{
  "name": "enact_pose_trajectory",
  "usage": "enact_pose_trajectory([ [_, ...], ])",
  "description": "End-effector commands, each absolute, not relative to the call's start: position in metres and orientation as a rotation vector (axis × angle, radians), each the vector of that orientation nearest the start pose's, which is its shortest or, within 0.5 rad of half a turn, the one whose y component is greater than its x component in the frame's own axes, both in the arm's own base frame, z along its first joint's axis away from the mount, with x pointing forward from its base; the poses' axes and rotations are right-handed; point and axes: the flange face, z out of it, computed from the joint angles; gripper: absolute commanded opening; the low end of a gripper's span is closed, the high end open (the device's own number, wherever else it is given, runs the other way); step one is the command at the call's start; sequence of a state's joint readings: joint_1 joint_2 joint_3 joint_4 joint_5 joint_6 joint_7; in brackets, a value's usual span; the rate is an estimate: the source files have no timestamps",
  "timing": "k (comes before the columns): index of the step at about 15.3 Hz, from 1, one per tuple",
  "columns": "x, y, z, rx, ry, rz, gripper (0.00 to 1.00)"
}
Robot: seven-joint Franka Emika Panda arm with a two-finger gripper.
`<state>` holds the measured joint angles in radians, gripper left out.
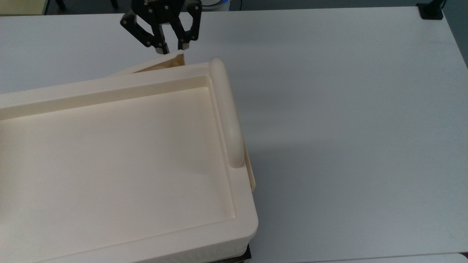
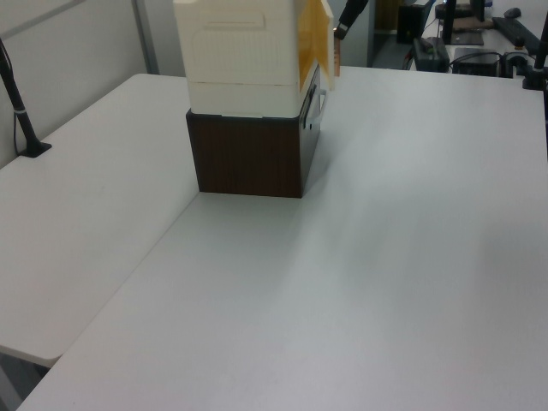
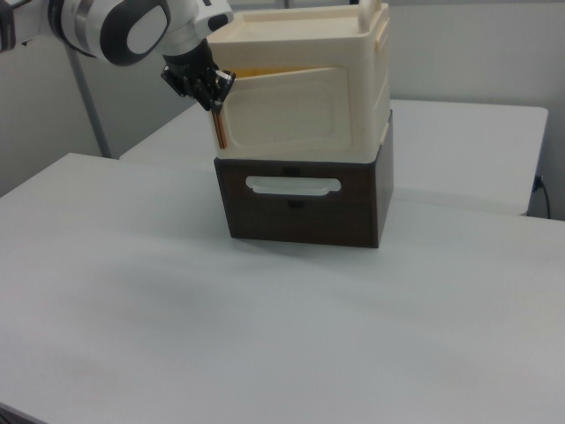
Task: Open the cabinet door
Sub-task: 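Pull the handle outward, swinging the cream door open on its hinge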
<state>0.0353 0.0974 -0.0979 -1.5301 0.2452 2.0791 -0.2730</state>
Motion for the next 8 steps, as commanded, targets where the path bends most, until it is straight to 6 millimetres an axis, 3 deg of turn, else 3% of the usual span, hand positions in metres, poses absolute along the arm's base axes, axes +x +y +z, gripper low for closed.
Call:
enact_pose_trajectory([
  [1,0.595,-0.100,0.649,-2.951,-0.086,-0.634,0.23],
  [2,0.586,-0.112,0.654,-2.957,-0.087,-0.610,0.33],
  [4,0.564,-0.147,0.661,-2.973,-0.098,-0.556,0.65],
  [6,0.552,-0.169,0.663,-2.981,-0.086,-0.536,0.80],
  [8,0.546,-0.189,0.663,-2.989,-0.060,-0.539,0.87],
])
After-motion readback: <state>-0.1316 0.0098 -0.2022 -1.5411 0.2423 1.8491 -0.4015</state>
